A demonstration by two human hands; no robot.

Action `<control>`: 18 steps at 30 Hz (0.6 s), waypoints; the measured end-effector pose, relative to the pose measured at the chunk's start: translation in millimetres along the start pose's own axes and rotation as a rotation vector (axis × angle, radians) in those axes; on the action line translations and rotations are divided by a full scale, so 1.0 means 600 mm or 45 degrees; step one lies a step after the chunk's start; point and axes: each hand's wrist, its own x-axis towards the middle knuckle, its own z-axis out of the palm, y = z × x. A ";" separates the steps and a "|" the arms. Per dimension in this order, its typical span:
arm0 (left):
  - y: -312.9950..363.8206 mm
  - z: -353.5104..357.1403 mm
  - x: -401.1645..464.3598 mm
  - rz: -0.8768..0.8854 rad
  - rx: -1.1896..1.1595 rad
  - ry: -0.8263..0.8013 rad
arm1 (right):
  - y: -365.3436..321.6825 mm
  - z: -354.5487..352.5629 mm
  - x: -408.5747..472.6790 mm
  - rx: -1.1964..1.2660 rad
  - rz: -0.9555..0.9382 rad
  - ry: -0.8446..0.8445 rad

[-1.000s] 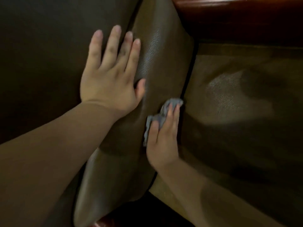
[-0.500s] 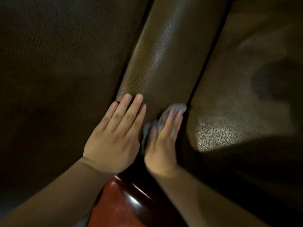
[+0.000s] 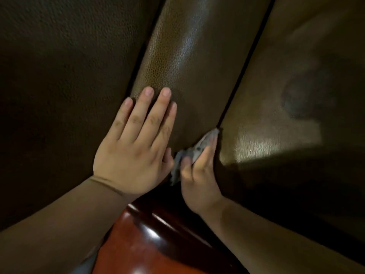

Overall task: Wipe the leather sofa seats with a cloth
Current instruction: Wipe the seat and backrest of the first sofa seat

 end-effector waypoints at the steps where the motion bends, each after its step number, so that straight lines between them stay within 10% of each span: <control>1: 0.001 -0.001 0.003 0.009 0.003 -0.017 | 0.015 0.003 -0.015 0.027 0.113 -0.119; 5: 0.001 -0.001 0.003 -0.013 -0.009 -0.032 | -0.033 0.000 0.006 0.134 0.408 -0.182; 12: 0.006 0.015 0.000 -0.023 -0.041 0.050 | -0.057 -0.012 0.130 -0.020 0.045 0.389; 18: 0.004 0.019 0.002 -0.022 -0.017 0.085 | -0.047 0.029 -0.025 0.057 0.178 -0.015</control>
